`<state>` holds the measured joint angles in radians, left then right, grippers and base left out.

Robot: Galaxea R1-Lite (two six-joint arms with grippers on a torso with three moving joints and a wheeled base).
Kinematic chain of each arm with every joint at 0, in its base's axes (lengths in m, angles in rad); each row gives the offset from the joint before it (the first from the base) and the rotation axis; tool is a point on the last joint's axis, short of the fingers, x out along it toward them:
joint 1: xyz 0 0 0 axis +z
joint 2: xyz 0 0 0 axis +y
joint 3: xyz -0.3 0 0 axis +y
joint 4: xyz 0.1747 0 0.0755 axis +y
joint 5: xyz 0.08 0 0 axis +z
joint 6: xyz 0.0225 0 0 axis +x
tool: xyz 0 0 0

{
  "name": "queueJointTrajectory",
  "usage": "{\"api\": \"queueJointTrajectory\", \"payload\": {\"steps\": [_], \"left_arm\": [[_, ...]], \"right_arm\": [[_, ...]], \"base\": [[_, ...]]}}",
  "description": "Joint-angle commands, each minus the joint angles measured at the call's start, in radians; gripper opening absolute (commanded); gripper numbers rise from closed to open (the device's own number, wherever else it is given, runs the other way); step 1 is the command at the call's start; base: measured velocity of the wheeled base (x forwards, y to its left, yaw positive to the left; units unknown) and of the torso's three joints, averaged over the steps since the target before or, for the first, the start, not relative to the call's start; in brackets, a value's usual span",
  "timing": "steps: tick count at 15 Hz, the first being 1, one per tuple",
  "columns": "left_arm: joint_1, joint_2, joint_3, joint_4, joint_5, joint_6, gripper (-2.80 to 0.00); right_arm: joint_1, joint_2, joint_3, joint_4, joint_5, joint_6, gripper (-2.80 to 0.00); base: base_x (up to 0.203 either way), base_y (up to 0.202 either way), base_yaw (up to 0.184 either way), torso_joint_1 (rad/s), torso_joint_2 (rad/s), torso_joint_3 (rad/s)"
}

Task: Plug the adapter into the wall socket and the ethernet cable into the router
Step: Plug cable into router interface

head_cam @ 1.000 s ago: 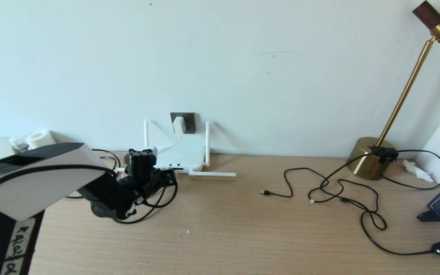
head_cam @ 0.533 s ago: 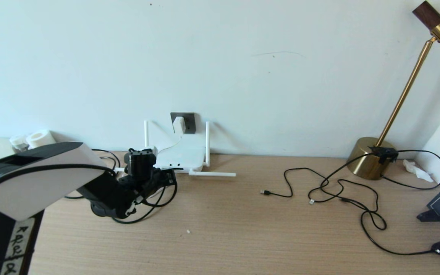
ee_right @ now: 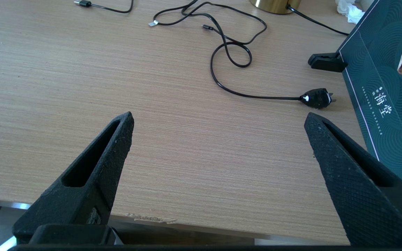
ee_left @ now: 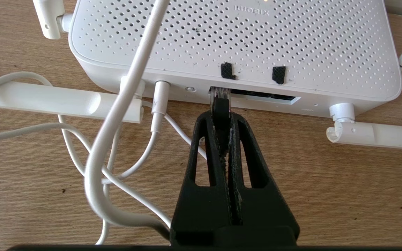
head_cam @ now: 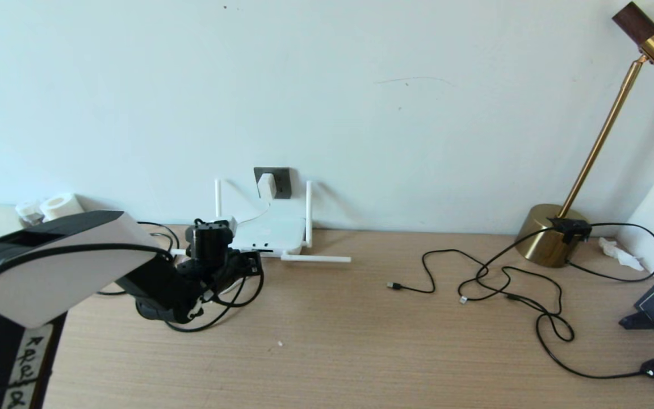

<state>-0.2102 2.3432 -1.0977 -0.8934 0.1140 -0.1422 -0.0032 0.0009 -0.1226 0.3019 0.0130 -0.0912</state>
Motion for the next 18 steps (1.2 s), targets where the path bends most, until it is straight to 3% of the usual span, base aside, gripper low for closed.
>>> {"api": "queueJointTrajectory", "payload": {"steps": [1, 18], "left_arm": [[0.000, 0.004, -0.005, -0.007, 0.001, 0.003, -2.80], [-0.001, 0.016, -0.053, 0.036, 0.002, 0.004, -2.80]], "right_arm": [[0.000, 0.001, 0.000, 0.002, 0.001, -0.001, 0.00], [0.000, 0.001, 0.000, 0.002, 0.001, -0.001, 0.00]], "base": [[0.000, 0.000, 0.000, 0.000, 0.00, 0.000], [0.000, 0.000, 0.000, 0.000, 0.00, 0.000]]}}
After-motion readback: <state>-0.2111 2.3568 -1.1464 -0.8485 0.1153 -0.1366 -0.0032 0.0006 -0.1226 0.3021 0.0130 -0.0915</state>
